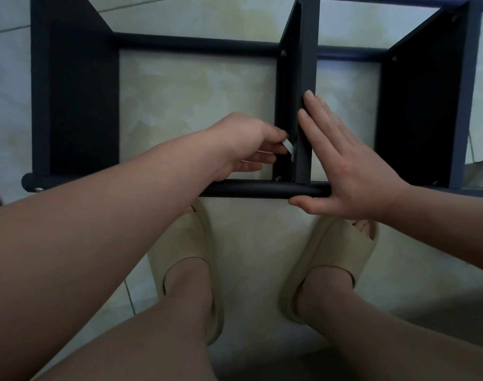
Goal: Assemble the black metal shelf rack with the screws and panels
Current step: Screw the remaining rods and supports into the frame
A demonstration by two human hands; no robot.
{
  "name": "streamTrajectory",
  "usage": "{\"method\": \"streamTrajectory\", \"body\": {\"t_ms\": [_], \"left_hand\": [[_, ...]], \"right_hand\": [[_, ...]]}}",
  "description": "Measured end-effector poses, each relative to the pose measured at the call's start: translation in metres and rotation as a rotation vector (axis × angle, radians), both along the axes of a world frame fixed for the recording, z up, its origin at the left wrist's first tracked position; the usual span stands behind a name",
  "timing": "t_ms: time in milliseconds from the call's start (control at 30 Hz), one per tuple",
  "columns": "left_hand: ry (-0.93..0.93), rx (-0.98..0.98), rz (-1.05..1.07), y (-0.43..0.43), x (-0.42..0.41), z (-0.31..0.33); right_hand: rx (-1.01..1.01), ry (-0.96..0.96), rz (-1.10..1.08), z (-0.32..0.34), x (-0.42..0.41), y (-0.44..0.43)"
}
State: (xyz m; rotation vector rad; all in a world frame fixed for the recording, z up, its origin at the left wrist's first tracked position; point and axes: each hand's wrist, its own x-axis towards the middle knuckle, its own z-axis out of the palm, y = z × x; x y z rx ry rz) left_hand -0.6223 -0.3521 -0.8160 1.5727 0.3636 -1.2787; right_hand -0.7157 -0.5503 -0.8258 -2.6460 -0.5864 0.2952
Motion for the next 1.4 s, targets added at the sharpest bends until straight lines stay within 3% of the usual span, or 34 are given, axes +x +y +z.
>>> {"method": "streamTrajectory", "body": {"t_ms": [767,1400], "left_hand": [[0.053,-0.041,-0.060,-0.002,-0.001,0.001],[-0.032,-0.084,-0.181,0.011,0.002,-0.005]], "right_hand": [[0.001,-0.003,0.002,0.000,0.000,0.000],[0.003,-0.015,0.005,-0.001,0.000,0.000]]}}
